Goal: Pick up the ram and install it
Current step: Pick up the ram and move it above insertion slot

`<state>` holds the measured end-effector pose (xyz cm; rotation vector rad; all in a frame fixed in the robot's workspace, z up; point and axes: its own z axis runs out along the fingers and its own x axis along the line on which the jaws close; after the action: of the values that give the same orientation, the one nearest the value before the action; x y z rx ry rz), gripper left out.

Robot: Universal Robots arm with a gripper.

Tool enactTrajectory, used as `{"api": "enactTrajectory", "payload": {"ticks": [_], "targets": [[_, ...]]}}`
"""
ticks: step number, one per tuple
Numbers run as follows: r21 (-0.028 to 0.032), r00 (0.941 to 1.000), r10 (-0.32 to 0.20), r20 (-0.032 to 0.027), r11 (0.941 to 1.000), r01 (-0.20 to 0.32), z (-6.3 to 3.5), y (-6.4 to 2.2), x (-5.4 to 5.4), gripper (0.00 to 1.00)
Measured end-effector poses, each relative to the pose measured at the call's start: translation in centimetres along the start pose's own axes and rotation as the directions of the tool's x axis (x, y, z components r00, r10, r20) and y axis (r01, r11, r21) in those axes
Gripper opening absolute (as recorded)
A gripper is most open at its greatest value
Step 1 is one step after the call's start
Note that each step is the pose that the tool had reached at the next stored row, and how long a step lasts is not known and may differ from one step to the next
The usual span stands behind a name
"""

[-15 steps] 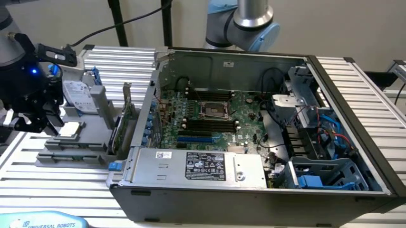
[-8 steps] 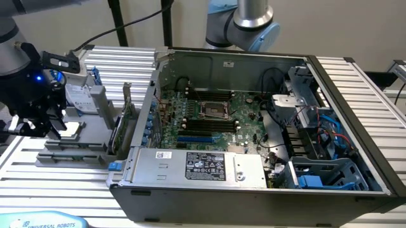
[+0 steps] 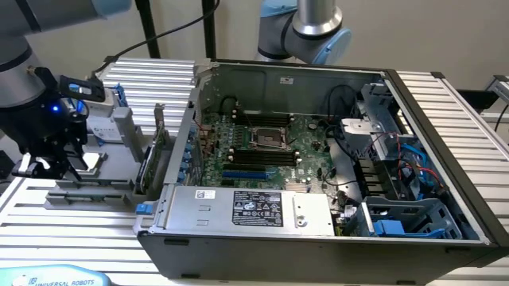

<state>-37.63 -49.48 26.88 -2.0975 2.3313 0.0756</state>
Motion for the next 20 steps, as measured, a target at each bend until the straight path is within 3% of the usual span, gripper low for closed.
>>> {"api": "enactTrajectory", "payload": {"ticks": [20], "targets": [[-0.0001, 1.0000, 0.000, 0.0000, 1.0000, 0.000, 3.58, -0.99, 1.1, 0.31]]}}
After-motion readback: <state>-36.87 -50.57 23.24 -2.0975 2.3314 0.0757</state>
